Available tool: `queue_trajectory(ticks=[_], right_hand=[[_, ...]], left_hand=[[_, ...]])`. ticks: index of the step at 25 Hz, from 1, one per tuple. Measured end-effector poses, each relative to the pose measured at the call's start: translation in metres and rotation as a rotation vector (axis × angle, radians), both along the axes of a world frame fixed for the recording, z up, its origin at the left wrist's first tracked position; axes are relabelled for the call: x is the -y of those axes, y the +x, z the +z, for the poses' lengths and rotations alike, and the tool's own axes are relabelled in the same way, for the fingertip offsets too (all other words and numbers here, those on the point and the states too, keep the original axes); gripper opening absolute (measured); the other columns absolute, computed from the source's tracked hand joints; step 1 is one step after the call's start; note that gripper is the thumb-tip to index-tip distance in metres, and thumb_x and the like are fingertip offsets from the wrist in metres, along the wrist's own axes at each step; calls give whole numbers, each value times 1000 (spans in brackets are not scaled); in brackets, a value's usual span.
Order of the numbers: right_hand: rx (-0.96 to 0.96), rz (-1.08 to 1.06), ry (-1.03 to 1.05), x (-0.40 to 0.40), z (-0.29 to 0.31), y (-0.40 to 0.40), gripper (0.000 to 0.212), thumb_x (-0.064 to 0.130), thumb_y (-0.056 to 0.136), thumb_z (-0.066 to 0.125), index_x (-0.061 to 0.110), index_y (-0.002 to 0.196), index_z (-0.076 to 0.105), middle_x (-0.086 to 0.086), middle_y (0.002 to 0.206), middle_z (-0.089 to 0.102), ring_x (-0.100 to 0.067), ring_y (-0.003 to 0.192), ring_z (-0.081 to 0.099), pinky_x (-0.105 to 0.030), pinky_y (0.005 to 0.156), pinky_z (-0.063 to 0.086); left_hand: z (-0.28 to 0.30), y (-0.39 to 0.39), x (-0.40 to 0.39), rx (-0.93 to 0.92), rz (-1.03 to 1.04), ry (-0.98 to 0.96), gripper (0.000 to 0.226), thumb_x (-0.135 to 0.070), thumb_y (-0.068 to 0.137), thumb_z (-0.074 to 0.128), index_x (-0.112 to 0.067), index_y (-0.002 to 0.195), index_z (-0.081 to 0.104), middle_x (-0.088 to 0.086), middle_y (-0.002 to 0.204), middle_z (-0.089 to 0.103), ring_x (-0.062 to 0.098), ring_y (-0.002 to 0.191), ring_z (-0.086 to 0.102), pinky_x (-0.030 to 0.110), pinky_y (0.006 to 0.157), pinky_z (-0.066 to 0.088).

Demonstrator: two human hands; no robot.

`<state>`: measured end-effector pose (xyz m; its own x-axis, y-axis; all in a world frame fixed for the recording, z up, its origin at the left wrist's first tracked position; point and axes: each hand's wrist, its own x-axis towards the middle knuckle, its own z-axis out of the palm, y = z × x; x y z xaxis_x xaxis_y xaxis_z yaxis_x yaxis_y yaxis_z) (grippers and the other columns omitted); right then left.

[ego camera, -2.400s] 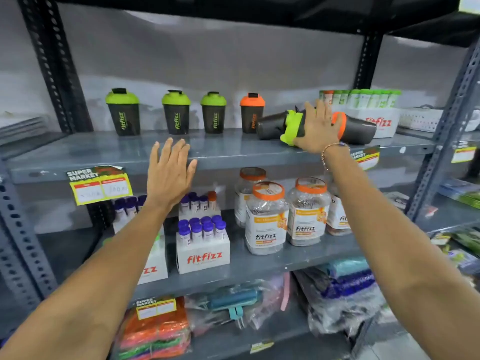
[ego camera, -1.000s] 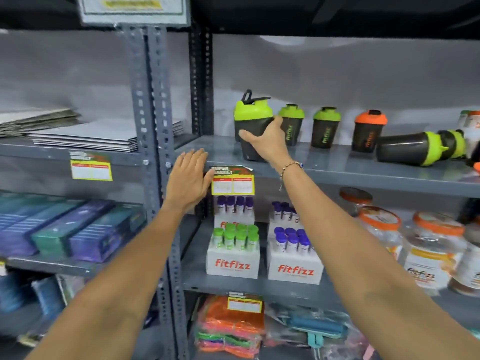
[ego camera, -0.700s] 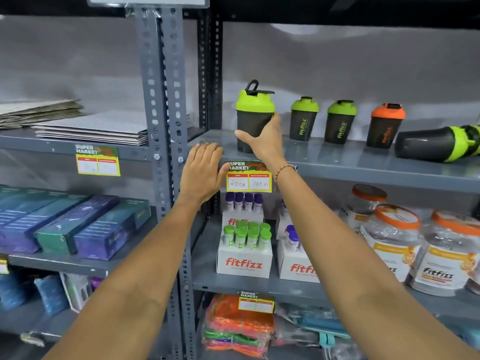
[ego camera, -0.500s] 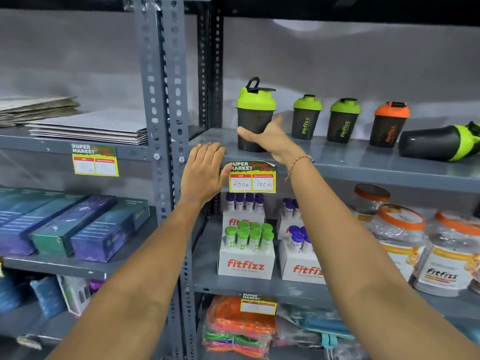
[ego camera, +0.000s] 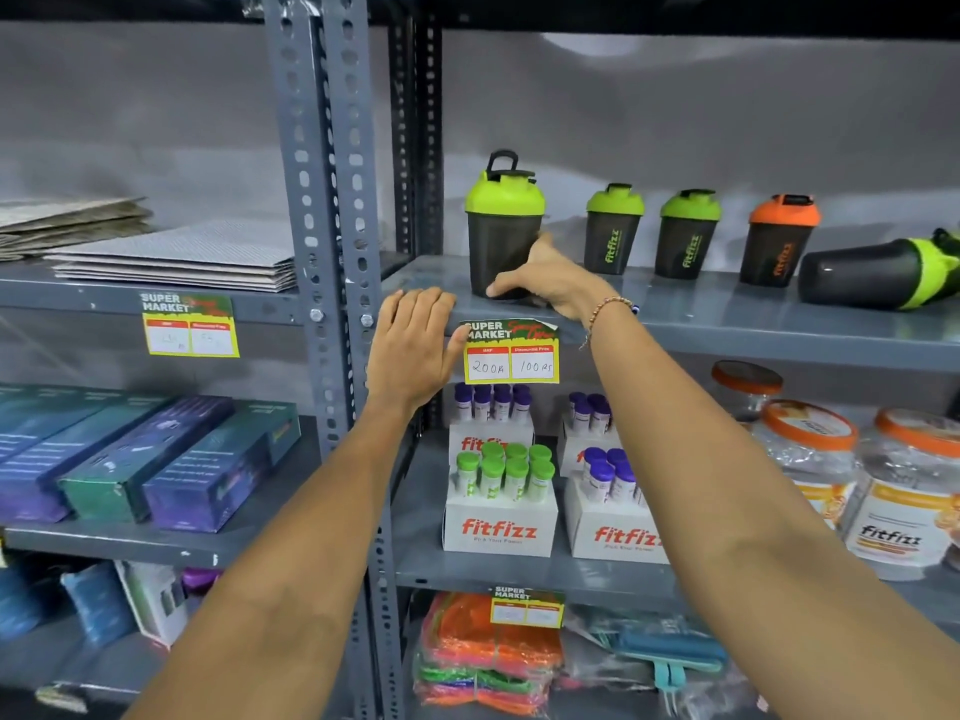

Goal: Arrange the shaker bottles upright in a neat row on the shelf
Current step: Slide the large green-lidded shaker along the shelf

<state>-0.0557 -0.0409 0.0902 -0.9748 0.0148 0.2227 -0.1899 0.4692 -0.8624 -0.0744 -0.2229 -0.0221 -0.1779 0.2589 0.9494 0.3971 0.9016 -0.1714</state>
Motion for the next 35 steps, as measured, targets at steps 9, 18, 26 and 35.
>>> queue_trajectory(ticks=[9, 18, 26, 35], right_hand=[[-109, -57, 14, 9, -5, 7, 120, 21, 69, 81, 11, 149, -9, -18, 146, 40, -32, 129, 47, -43, 107, 42], [-63, -34, -25, 4, -5, 3, 130, 19, 70, 84, 10, 149, -19, -18, 154, 28, -30, 138, 37, -42, 114, 33], [-22, 2, -31, 4, -5, 0, 136, 31, 54, 90, 18, 149, -7, -16, 144, 45, -31, 131, 46, -45, 110, 39], [-42, 24, -51, 7, -3, 3, 135, 21, 62, 89, 15, 149, -15, -15, 149, 38, -29, 137, 39, -47, 114, 34]], left_hand=[[-2, 0, 2, 14, -67, 13, 39, -37, 99, 37, -7, 116, 54, 11, 113, 62, 29, 104, 54, 40, 100, 33], [0, 0, 3, -7, -79, 33, 39, -38, 98, 37, -8, 114, 56, 10, 112, 63, 24, 104, 50, 39, 99, 34], [-1, 0, 2, -2, -69, 32, 41, -38, 98, 36, -7, 115, 57, 10, 113, 64, 24, 106, 49, 39, 101, 32], [-1, 0, 2, -8, -72, 36, 41, -38, 98, 37, -7, 115, 58, 9, 113, 64, 25, 106, 51, 39, 101, 33]])
